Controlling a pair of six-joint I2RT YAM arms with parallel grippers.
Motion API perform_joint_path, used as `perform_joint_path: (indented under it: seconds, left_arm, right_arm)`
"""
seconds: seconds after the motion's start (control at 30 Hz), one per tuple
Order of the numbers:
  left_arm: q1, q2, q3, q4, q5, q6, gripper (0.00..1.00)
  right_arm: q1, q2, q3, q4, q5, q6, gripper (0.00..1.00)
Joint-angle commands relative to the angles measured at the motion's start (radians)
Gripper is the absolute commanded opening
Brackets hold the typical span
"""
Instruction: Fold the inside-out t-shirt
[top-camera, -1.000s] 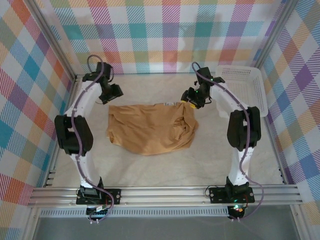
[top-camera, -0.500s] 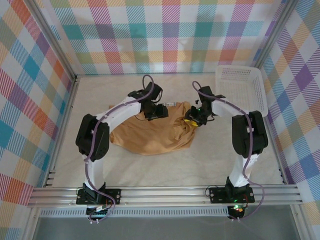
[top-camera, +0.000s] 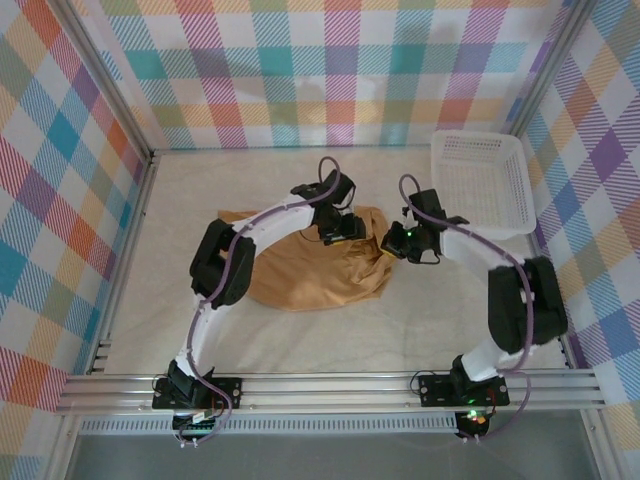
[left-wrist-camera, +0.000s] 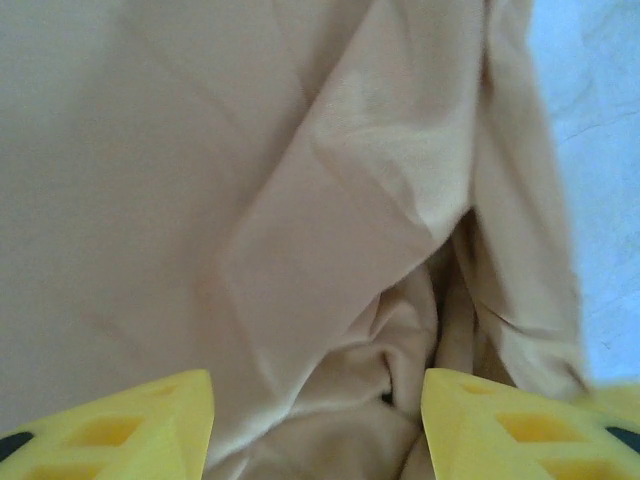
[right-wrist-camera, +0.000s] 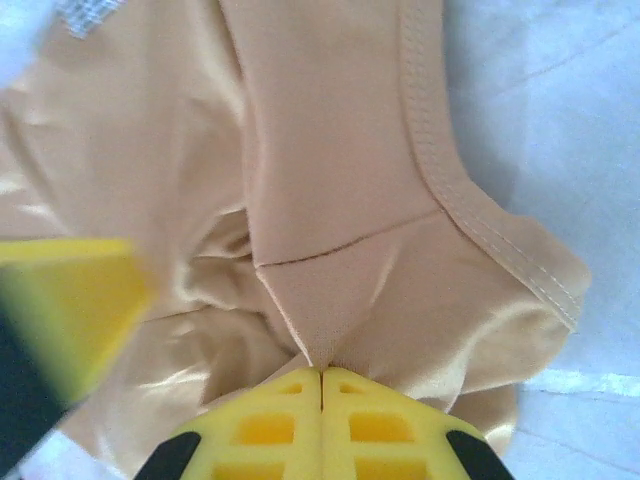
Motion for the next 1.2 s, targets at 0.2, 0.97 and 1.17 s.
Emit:
perform_joint_path:
  seconds: [0.2,0.97,1.17]
  left_arm:
    - [-0.013,0.122,0.068,0.006,0.052,0.001,0.20]
    - [0.018,-0.194,-0.080,-0.034,-0.049,0.014,0.00]
    - [0.015,-0.174,-0.108,-0.007,-0.030,-0.002,0.00]
  right_arm:
    - [-0.002,-0.139,-0.203,0.218,0.014,0.054,0.00]
    - [-0.010,-0.087,-0.084,-0.074,0.114,-0.006,0.07]
    - [0.077,-0.129,0.003,-0.082,0.078,-0.023,0.16]
